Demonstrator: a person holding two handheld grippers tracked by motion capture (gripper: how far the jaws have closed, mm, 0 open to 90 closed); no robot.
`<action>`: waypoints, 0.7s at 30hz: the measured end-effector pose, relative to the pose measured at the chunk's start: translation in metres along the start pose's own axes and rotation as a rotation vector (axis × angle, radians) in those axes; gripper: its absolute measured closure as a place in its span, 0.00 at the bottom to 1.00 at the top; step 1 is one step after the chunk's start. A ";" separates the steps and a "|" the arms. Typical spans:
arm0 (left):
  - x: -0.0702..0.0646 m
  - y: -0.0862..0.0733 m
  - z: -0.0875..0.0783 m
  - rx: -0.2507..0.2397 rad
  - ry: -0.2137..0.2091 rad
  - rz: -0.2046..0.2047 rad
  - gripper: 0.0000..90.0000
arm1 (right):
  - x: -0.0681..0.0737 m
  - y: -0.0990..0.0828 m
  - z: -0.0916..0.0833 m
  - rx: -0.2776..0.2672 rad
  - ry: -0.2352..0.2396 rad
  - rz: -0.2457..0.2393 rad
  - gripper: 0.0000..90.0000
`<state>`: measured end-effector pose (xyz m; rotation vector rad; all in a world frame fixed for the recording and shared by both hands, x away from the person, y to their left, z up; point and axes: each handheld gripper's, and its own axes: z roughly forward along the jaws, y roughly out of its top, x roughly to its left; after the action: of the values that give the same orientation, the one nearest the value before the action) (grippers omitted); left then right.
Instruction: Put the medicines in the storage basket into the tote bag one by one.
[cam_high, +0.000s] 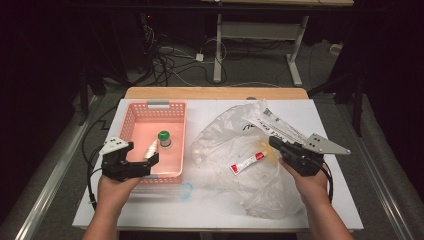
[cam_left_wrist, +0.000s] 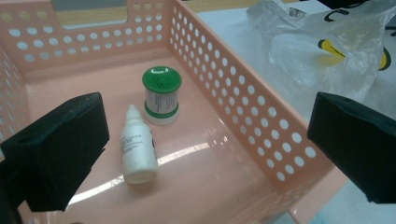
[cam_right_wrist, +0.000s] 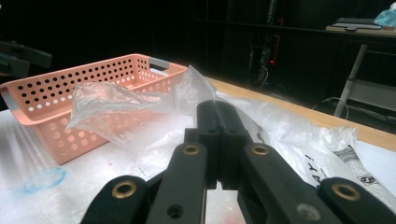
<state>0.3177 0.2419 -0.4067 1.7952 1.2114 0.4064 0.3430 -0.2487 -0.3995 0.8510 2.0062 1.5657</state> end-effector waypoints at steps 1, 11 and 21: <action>0.001 0.003 0.000 -0.004 -0.002 -0.003 0.00 | 0.000 0.000 0.000 0.000 0.000 0.002 1.00; 0.012 0.024 0.023 0.043 0.011 -0.009 0.00 | 0.000 0.000 0.000 -0.001 0.001 0.000 1.00; 0.015 0.045 0.051 0.070 0.008 0.000 0.00 | 0.000 0.000 0.000 0.002 0.000 -0.001 1.00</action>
<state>0.3848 0.2242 -0.3998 1.8544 1.2446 0.3755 0.3430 -0.2488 -0.3998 0.8513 2.0077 1.5636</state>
